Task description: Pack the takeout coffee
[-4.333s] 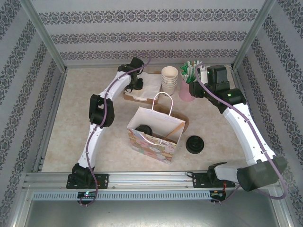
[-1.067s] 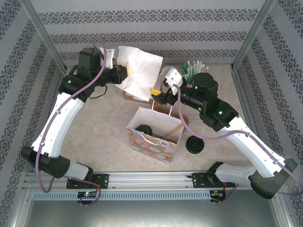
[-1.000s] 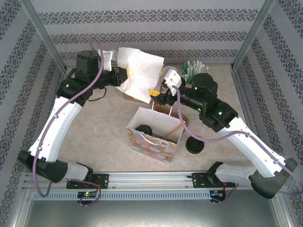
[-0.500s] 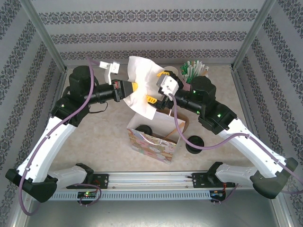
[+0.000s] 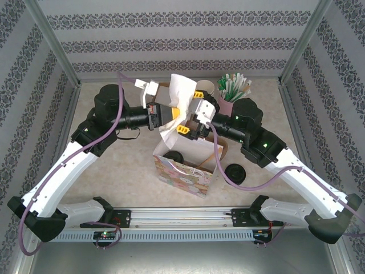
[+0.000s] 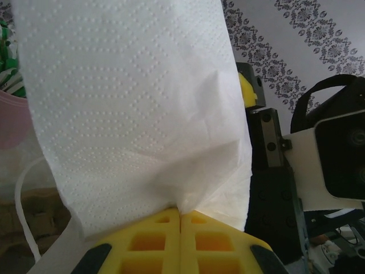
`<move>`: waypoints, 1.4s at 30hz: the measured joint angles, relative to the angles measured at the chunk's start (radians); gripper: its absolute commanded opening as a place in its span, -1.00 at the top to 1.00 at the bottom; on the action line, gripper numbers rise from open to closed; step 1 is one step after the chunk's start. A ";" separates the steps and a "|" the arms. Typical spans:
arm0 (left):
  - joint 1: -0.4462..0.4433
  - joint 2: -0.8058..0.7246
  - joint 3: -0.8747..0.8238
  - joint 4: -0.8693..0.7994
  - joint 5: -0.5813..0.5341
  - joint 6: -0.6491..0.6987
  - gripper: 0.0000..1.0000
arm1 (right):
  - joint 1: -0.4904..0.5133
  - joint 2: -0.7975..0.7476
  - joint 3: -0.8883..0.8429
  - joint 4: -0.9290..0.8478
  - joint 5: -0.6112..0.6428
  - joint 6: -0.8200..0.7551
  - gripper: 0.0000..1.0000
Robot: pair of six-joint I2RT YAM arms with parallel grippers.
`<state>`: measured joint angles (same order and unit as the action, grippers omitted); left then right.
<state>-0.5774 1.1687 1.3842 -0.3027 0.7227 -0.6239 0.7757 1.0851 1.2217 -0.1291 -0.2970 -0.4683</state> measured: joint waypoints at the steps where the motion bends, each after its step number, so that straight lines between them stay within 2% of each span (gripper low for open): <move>1: -0.004 0.003 0.000 0.000 -0.001 -0.002 1.00 | 0.001 -0.001 0.000 0.001 -0.003 -0.004 -0.72; 22: -0.039 0.013 0.000 -0.031 -0.080 0.021 1.00 | 0.047 -0.048 -0.021 -0.003 0.001 -0.031 0.19; 34: -0.045 -0.016 -0.001 -0.043 -0.111 0.021 0.27 | 0.065 -0.076 -0.040 -0.009 0.035 -0.034 0.42; 39: -0.045 -0.045 -0.015 -0.051 -0.134 0.025 0.04 | 0.067 -0.076 -0.042 -0.024 0.062 -0.032 0.63; 42: -0.045 -0.061 -0.016 -0.082 -0.177 0.043 -0.09 | 0.067 -0.076 -0.042 -0.046 0.078 -0.023 0.83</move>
<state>-0.6220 1.1076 1.3682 -0.3847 0.5457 -0.5804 0.8425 1.0088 1.1801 -0.1753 -0.2192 -0.4911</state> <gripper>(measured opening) 0.512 0.137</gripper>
